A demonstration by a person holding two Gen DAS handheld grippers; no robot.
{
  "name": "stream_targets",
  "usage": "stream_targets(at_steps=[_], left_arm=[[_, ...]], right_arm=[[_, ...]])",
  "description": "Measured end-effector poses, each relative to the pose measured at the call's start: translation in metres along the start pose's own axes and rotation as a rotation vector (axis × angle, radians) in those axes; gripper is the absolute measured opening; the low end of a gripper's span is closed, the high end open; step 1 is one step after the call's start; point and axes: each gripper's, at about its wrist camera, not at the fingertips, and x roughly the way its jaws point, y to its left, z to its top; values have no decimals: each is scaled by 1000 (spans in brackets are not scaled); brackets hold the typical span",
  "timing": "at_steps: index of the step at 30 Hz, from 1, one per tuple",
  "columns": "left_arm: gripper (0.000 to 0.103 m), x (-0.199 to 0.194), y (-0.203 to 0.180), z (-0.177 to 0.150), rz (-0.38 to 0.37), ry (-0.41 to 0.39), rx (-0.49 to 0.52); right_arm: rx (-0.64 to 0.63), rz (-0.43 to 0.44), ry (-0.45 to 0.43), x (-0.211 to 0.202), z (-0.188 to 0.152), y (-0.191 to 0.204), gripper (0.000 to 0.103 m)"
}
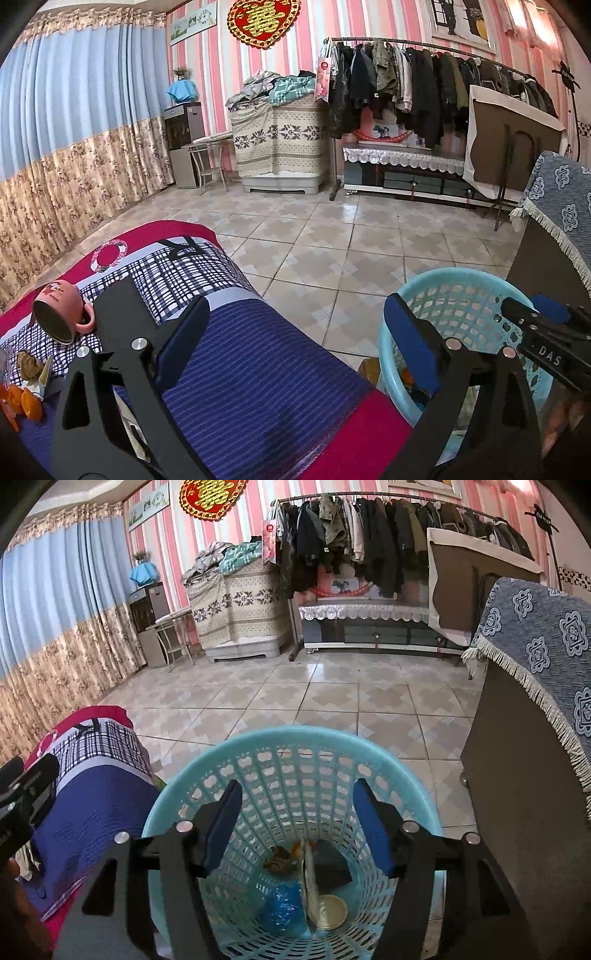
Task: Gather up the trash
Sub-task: 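Move both tools back over the bed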
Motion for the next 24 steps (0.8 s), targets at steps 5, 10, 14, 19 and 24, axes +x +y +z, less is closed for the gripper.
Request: stream_targets(at_steps=[5, 10, 14, 19, 24], left_arm=[[94, 2, 6, 0, 4, -2, -17], [95, 1, 10, -1, 6, -4, -18], [95, -3, 9, 0, 8, -13, -18], [96, -13, 17, 2, 10, -27, -18], [97, -38, 34, 1, 50, -47, -40]], right_arm=[[-33, -33, -50, -13, 4, 4, 91], [-68, -55, -98, -28, 6, 10, 98], [-106, -49, -122, -36, 7, 17, 98], [-120, -25, -161, -52, 8, 21, 98], [-133, -15, -214, -76, 10, 24, 98]])
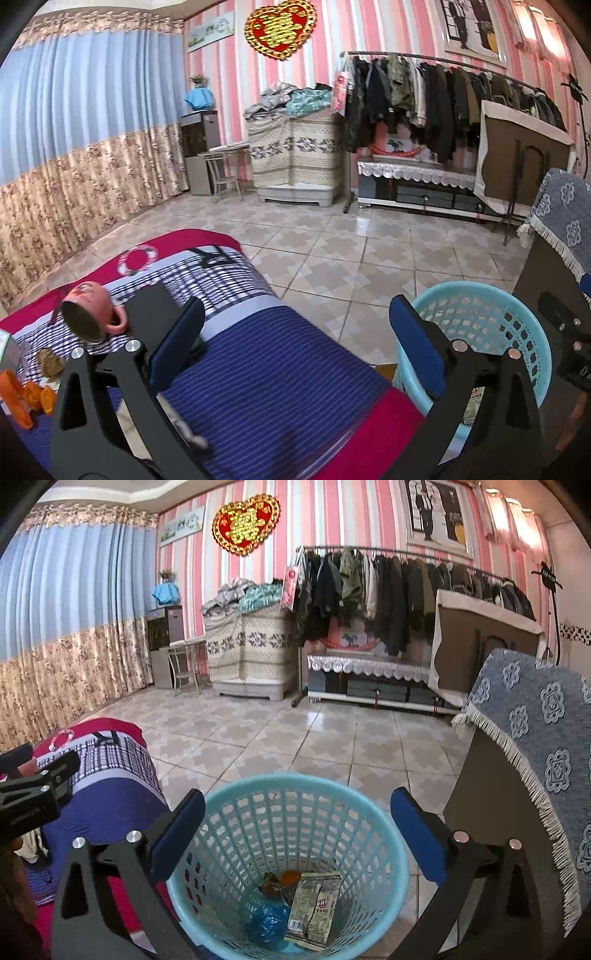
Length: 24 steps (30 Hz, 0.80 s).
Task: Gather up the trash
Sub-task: 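Move both tools back over the bed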
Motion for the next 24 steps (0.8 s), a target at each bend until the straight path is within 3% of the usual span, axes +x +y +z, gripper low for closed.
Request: stream_targets(at_steps=[7, 14, 24], left_arm=[[97, -51, 36, -7, 86, -41, -26], [97, -87, 85, -28, 189, -15, -76], [97, -141, 153, -56, 356, -18, -142]], right_arm=[[-21, 75, -32, -22, 6, 22, 98], [-58, 159, -45, -38, 4, 56, 98], [-88, 318, -4, -50, -6, 101, 98]])
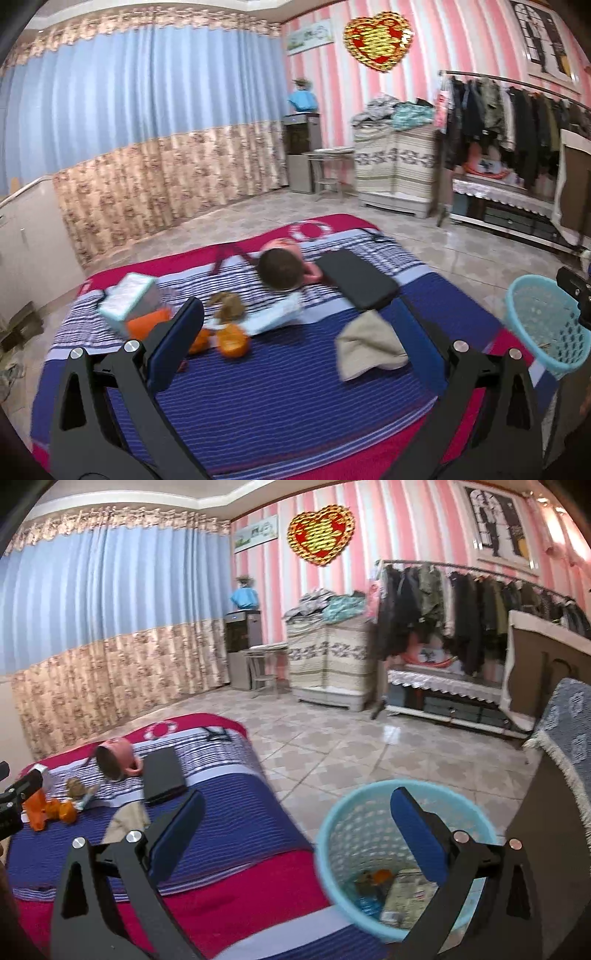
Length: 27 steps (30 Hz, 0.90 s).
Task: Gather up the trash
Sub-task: 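Move both tools back over the bed, then grasp the beige cloth on the bed with the right tool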
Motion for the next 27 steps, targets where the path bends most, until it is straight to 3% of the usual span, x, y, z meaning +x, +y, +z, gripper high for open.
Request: stream_targets(at_steps=[10, 27], left_arm=[[97, -10, 70, -22, 93, 31, -78], [97, 2, 106, -45, 183, 76, -94]], right_arm=[[-52, 63, 3, 1, -10, 41, 98], [-67, 60, 53, 20, -15, 50, 98]])
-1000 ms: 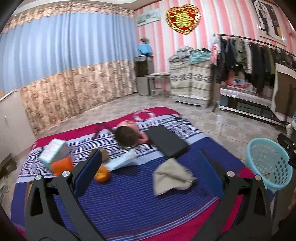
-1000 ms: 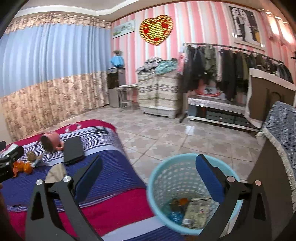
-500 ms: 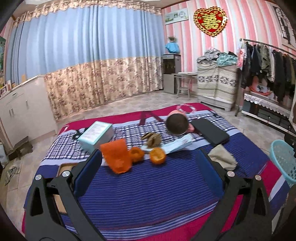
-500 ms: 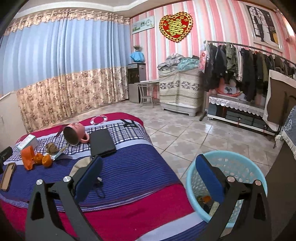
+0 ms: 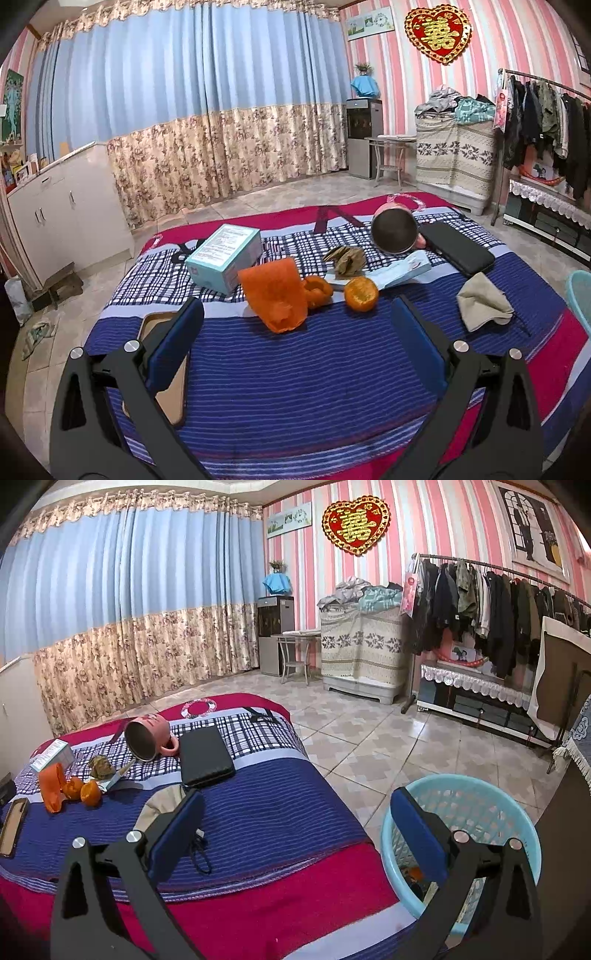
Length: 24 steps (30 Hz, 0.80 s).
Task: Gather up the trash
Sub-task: 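Grasp the beige cloth on the bed with the right tool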
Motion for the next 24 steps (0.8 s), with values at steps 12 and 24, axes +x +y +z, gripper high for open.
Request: stream_targets(at_steps=[12, 24], left_arm=[[97, 11, 1, -8, 0, 16, 3], [97, 18, 12, -19, 14, 38, -6]], right_arm=[[0, 0, 18, 8, -4, 1, 98], [-24, 30, 64, 27, -9, 7, 98]])
